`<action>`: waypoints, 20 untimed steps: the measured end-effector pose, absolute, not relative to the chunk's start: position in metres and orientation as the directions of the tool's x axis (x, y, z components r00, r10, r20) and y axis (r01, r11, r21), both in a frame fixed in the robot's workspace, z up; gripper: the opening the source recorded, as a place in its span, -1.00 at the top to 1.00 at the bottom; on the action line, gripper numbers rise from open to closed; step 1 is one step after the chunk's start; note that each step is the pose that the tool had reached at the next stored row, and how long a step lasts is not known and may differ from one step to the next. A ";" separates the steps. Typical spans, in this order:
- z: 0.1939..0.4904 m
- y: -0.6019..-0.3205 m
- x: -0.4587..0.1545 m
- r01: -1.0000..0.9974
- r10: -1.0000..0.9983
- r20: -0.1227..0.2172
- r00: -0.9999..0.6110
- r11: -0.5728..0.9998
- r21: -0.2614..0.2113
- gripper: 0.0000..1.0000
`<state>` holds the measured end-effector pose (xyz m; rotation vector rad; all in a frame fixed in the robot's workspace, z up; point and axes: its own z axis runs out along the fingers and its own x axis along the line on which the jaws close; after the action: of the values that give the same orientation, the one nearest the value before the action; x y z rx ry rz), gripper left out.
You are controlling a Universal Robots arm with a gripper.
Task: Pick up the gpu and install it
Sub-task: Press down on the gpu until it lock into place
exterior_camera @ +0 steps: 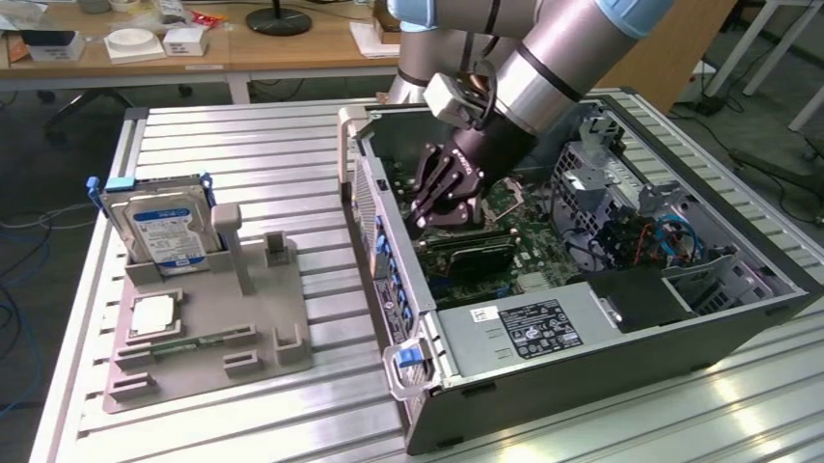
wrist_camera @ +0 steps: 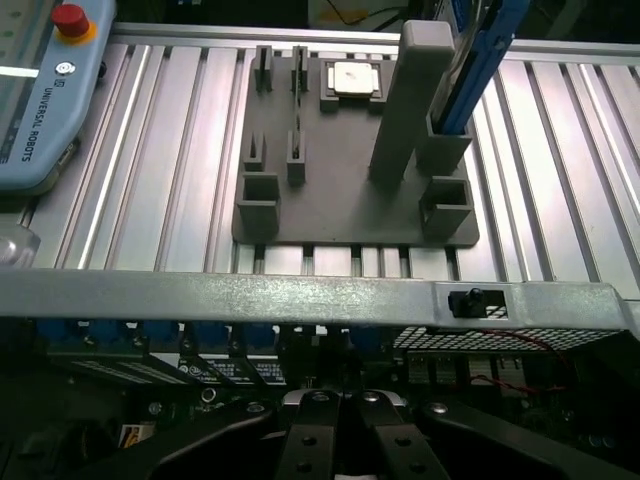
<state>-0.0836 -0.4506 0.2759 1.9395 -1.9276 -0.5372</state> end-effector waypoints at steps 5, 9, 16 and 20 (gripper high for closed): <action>0.274 -0.451 -0.082 -0.863 -1.000 -0.020 0.003 -0.013 0.505 0.80; 0.272 -0.451 -0.082 -0.862 -1.000 -0.019 0.004 -0.013 0.507 0.80; 0.266 -0.451 -0.081 -0.860 -1.000 -0.021 0.004 -0.014 0.509 0.80; 0.266 -0.451 -0.072 -0.860 -1.000 -0.020 0.004 -0.014 0.510 0.80</action>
<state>-0.0724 -0.4513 0.2659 1.9355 -1.9167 -0.5462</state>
